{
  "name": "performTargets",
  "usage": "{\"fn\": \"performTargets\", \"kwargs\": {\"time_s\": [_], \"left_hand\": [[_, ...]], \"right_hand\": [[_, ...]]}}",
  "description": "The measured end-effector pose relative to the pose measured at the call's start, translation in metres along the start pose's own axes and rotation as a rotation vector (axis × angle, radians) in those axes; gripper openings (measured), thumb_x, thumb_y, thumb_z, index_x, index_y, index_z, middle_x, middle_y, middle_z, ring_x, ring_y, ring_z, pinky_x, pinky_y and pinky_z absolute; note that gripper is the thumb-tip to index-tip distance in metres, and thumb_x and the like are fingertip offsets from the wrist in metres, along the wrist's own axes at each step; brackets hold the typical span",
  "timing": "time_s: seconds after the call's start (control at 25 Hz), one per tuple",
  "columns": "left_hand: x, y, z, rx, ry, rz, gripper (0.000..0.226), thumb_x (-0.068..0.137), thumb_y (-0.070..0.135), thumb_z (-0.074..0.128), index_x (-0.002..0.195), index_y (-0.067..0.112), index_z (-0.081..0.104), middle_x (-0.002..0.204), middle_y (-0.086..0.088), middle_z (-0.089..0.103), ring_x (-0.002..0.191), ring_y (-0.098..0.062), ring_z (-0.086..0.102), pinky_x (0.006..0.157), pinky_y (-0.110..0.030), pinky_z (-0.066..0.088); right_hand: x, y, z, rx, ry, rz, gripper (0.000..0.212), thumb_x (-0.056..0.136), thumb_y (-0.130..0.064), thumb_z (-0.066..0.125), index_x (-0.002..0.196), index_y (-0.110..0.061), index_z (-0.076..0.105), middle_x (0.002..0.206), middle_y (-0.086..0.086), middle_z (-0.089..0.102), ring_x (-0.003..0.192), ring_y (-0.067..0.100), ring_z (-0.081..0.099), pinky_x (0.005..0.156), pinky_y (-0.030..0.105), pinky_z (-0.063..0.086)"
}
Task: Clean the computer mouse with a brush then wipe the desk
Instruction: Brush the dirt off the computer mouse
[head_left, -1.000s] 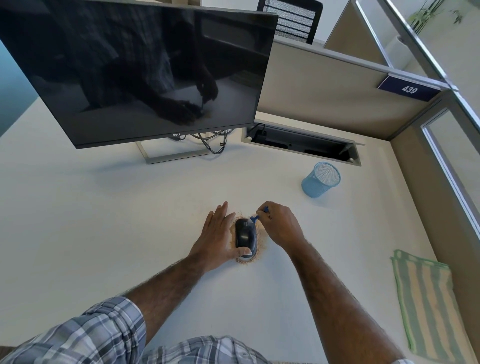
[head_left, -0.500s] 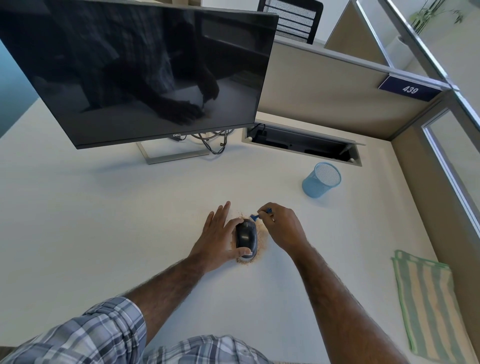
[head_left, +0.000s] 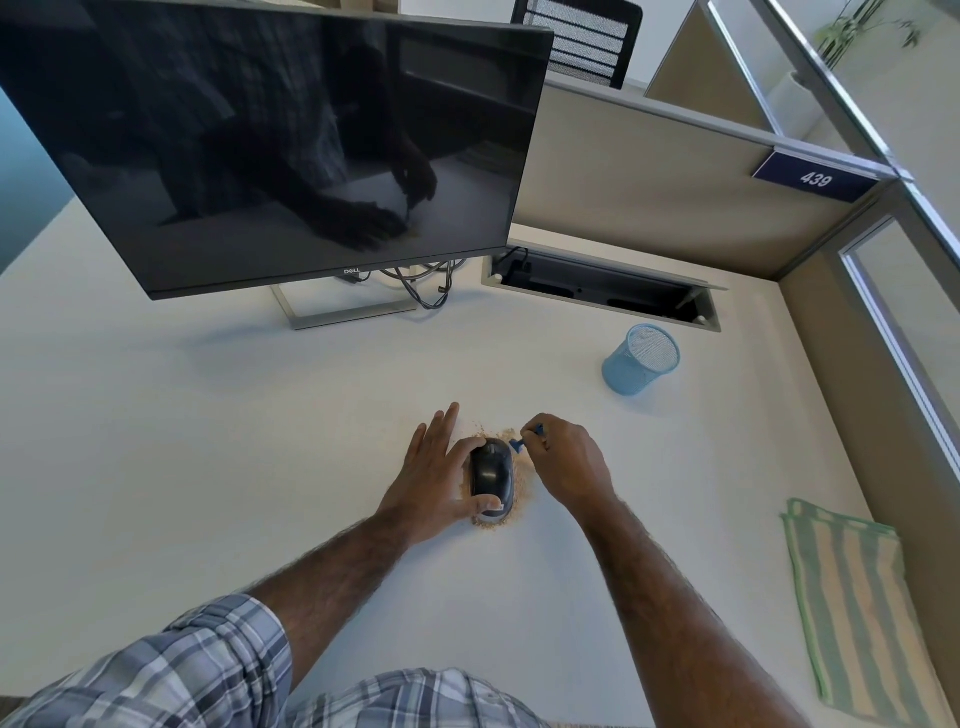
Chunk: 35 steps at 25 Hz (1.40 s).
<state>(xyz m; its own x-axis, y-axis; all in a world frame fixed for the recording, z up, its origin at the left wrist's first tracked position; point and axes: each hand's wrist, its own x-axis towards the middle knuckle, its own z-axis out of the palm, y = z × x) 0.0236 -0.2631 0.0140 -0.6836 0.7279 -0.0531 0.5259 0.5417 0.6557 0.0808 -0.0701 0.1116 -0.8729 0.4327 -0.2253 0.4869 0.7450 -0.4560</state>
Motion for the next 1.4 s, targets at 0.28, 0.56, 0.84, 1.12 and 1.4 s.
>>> {"fn": "performTargets", "kwargs": {"time_s": [0.28,0.56,0.84,1.12,1.4], "left_hand": [[0.002,-0.001,0.003,0.021,-0.002,-0.002,0.086,0.083,0.079,0.058,0.151,0.033,0.034,0.170,0.000,-0.021,0.156,-0.020,-0.020,0.125,-0.039,-0.011],[0.001,-0.003,0.004,0.010,0.008,0.000,0.088,0.082,0.082,0.056,0.151,0.032,0.035,0.171,-0.001,-0.019,0.156,-0.020,-0.020,0.125,-0.039,-0.011],[0.002,-0.004,0.005,0.017,-0.003,-0.002,0.088,0.082,0.084,0.053,0.151,0.033,0.033,0.170,0.000,-0.020,0.156,-0.018,-0.023,0.126,-0.041,-0.011],[0.003,-0.006,0.007,0.026,0.006,-0.006,0.094,0.078,0.091,0.044,0.151,0.033,0.034,0.171,-0.001,-0.017,0.157,-0.020,-0.020,0.126,-0.042,-0.008],[0.003,-0.007,0.008,0.034,0.019,-0.003,0.094,0.079,0.092,0.044,0.151,0.032,0.034,0.171,-0.001,-0.017,0.156,-0.019,-0.021,0.126,-0.042,-0.009]], "right_hand": [[-0.016,0.006,0.006,0.077,0.020,0.056,0.016,0.097,-0.026,0.053,0.099,-0.027,0.069,0.096,-0.005,0.070,0.082,0.014,0.063,0.073,0.035,0.058],[-0.026,0.007,0.012,0.101,0.063,0.036,0.014,0.094,-0.027,0.054,0.092,-0.027,0.068,0.087,-0.006,0.070,0.078,0.014,0.063,0.068,0.036,0.057],[-0.044,0.015,0.022,0.168,0.125,0.025,0.014,0.098,-0.029,0.057,0.097,-0.027,0.071,0.091,-0.010,0.070,0.083,0.010,0.063,0.070,0.031,0.054],[-0.067,0.023,0.029,0.100,0.144,-0.094,0.012,0.098,-0.028,0.058,0.099,-0.030,0.070,0.092,-0.016,0.067,0.085,0.007,0.057,0.073,0.025,0.048],[-0.076,0.028,0.030,0.046,0.172,-0.106,0.012,0.098,-0.027,0.057,0.097,-0.028,0.069,0.089,-0.014,0.067,0.082,0.008,0.057,0.070,0.027,0.049]]}}
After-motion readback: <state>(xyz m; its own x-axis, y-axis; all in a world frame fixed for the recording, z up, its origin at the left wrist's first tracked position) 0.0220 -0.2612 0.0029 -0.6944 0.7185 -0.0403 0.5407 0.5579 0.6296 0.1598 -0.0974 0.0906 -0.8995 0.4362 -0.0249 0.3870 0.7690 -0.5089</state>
